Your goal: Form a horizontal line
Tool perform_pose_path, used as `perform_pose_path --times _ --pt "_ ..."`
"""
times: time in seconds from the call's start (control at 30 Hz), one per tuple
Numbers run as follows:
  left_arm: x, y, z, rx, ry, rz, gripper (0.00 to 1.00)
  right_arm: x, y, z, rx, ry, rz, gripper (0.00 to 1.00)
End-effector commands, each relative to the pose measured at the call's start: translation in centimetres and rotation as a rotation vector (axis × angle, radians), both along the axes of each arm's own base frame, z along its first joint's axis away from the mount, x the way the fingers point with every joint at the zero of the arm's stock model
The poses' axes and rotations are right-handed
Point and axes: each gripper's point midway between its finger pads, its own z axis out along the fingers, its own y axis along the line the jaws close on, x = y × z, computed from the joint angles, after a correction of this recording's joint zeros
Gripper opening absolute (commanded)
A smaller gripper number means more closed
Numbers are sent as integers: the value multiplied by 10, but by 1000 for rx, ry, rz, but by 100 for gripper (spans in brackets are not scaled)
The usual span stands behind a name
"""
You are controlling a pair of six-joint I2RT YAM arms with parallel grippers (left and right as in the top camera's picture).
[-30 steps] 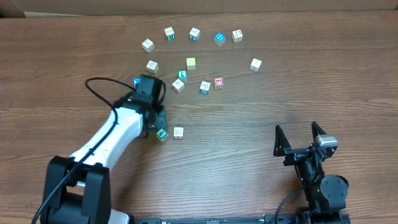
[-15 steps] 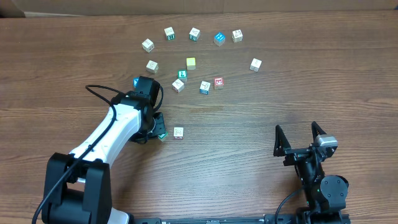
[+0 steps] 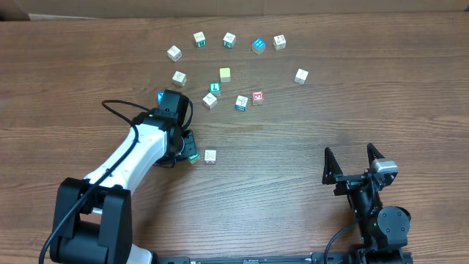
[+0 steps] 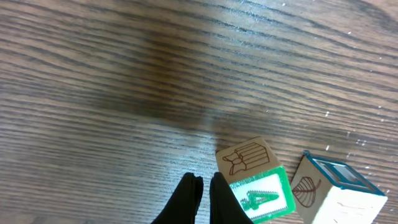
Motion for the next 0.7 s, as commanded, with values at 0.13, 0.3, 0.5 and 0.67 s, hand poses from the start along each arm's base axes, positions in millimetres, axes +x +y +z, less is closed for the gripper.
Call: perform_pose_path --times 0.13,0.3,0.5,0.67 --pt "-1 -1 -5 0 2 -1 5 0 1 -1 -7 -7 4 100" --pt "-1 2 -5 21 -3 3 6 0 1 -1 -7 -7 4 100" --pt "8 0 -4 9 -37 3 9 0 1 -1 -7 -7 4 100" --pt "12 -1 -3 4 -52 2 10 0 1 -1 -7 -7 4 100"
